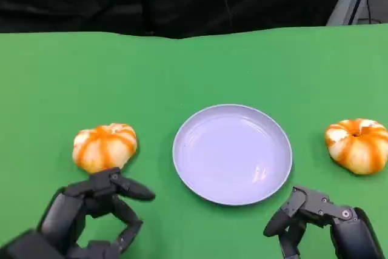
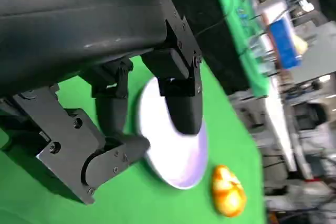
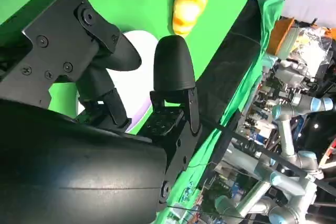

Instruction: Grasp the bread from the table and place it into the plate.

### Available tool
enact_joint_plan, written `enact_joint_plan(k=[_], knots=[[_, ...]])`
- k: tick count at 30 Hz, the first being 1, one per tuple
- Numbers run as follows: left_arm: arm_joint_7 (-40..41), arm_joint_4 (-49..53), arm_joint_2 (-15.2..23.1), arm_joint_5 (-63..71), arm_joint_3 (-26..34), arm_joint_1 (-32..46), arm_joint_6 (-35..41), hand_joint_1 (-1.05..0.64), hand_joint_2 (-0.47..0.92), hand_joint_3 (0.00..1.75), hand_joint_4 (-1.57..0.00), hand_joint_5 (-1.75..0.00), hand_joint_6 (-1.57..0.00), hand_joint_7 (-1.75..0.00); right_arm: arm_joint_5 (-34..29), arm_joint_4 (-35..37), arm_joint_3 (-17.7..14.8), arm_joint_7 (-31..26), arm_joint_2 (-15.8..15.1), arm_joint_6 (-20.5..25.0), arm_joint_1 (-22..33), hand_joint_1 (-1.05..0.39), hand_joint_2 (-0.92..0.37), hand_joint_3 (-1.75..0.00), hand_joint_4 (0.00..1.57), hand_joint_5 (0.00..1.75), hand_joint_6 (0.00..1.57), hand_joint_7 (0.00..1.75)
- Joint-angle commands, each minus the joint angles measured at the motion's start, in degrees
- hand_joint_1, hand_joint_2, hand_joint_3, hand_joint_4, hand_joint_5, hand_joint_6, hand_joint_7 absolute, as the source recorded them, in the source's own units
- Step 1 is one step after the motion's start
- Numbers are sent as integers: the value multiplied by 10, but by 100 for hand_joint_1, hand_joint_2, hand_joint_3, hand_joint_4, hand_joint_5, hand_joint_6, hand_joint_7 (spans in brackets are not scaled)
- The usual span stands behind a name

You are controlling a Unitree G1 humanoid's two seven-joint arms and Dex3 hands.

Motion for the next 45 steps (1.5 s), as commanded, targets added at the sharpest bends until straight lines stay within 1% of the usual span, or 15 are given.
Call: enact_joint_plan(k=[1, 3, 5, 7, 11, 14, 18, 21, 27, 34, 37, 38, 40, 41, 45], knots=[[17, -44, 23, 46, 4, -20, 70, -22, 79, 28, -48, -66, -62, -6, 5, 5, -6, -5, -2, -2, -4, 0, -30, -137, 88, 170, 84, 131], [24, -56, 35, 84, 2, -32, 95, -25, 84, 14, -41, -56, -54, -2, 5, 7, -6, -5, -1, -2, -5, 1, -30, -138, 86, 168, 84, 131], [26, -61, 49, 117, -1, -44, 110, -31, 86, 8, -33, -49, -45, 0, 8, 6, -5, -4, 1, 1, -6, 1, -29, -138, 85, 168, 84, 132], [31, -64, 61, 153, -4, -58, 125, -37, 87, 5, -27, -47, -39, 0, 8, 6, -3, -4, 3, 4, -6, 1, -29, -139, 86, 167, 83, 132], [49, -55, 99, 261, -23, -99, 147, -46, 89, 3, -23, -44, -34, 0, 1, 13, -1, -10, 5, -3, -5, 1, -28, -140, 86, 167, 83, 132], [51, -53, 107, 291, -30, -108, 155, -49, 90, 2, -22, -42, -33, 0, -2, 13, 0, -13, 6, -4, -5, 1, -27, -140, 85, 166, 84, 132], [77, 1, 132, 408, -80, -164, 174, -51, 89, 1, -17, -37, -26, 0, -2, 10, 2, -14, 5, -7, 0, 0, -27, -140, 85, 166, 84, 132], [90, 29, 127, 448, -100, -191, 193, -51, 88, 0, -17, -37, -25, 0, -4, 7, 2, -15, 5, -4, 2, -1, -28, -139, 87, 168, 84, 132], [108, 129, 110, 503, -148, -261, 243, -53, 90, 1, -17, -36, -21, 0, 5, 1, 4, -10, 8, 7, 6, -1, -31, -134, 84, 164, 84, 129], [119, 199, 103, 520, -183, -306, 270, -54, 91, 0, -18, -35, -22, -1, 0, 0, 4, -12, 7, 5, 8, 0, -32, -132, 85, 165, 84, 128], [123, 207, 105, 517, -190, -312, 274, -54, 91, 0, -19, -34, -22, 0, 0, 0, 4, -12, 7, 5, 8, -1, -32, -131, 85, 165, 84, 128], [115, 253, 93, 520, -201, -340, 286, -54, 91, 0, -19, -34, -22, 0, -2, -3, 5, -12, 6, 5, 10, -1, -33, -131, 85, 165, 84, 128], [99, 329, 78, 520, -221, -386, 299, -45, 90, 0, -38, -35, -31, -2, -8, -8, 5, -14, 6, 5, 13, -4, -32, -131, 84, 165, 84, 128], [97, 351, 75, 518, -228, -399, 302, -42, 89, 0, -44, -34, -33, -2, -10, -9, 5, -14, 6, 6, 13, -4, -32, -131, 84, 165, 84, 128], [105, 374, 75, 507, -239, -414, 302, -41, 89, 0, -49, -31, -35, -1, -11, -10, 5, -14, 7, 6, 14, -5, -32, -131, 84, 164, 85, 128]])
